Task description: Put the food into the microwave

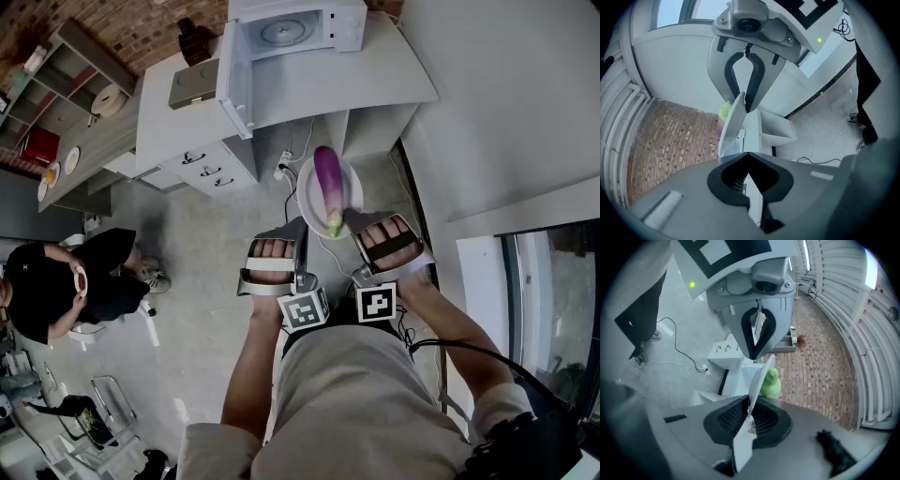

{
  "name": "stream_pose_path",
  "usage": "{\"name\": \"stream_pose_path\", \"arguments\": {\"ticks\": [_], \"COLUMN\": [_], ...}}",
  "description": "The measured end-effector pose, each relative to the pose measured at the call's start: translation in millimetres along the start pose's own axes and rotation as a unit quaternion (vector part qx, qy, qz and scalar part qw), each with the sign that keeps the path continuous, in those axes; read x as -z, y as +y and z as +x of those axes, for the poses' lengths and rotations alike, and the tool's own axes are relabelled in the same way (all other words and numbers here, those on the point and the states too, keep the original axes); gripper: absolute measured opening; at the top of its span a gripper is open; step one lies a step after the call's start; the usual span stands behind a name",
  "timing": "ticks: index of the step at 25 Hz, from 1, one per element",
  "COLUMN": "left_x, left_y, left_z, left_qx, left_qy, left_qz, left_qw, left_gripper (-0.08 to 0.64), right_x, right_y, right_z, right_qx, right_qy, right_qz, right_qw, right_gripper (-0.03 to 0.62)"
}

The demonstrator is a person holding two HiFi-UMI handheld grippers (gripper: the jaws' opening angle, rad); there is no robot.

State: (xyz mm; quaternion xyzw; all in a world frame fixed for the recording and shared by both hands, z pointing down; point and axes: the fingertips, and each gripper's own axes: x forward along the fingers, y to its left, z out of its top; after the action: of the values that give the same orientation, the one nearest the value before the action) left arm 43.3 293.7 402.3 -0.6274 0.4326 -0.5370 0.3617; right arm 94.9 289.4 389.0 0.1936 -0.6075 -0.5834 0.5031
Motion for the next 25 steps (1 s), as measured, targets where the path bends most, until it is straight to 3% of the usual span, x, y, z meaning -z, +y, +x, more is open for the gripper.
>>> {"name": "stream_pose_path", "arguments": {"ticks": [21, 25], "left_x": [2.0, 4.7], "left_y": [0.2, -1.3], "left_z": [3.0, 4.1], "left_qx": [0.002, 0.004], "left_qy": [0.001, 0.003], "left_qz": [-0.012, -0.008], "left_qw": [0.9999, 1.0000], "left_gripper": [0.005, 0.005], "right_x": [-4.9, -3.0], "right_y": [-4.8, -3.7], "right_z": [-3.0, 2.4], "right_qx": [0.016, 0.002], "right_qy": [-0.017, -0.005], "right_qz": [0.005, -0.003], "right_qw": [1.000, 1.000], "right_gripper": [0.026, 0.026]}}
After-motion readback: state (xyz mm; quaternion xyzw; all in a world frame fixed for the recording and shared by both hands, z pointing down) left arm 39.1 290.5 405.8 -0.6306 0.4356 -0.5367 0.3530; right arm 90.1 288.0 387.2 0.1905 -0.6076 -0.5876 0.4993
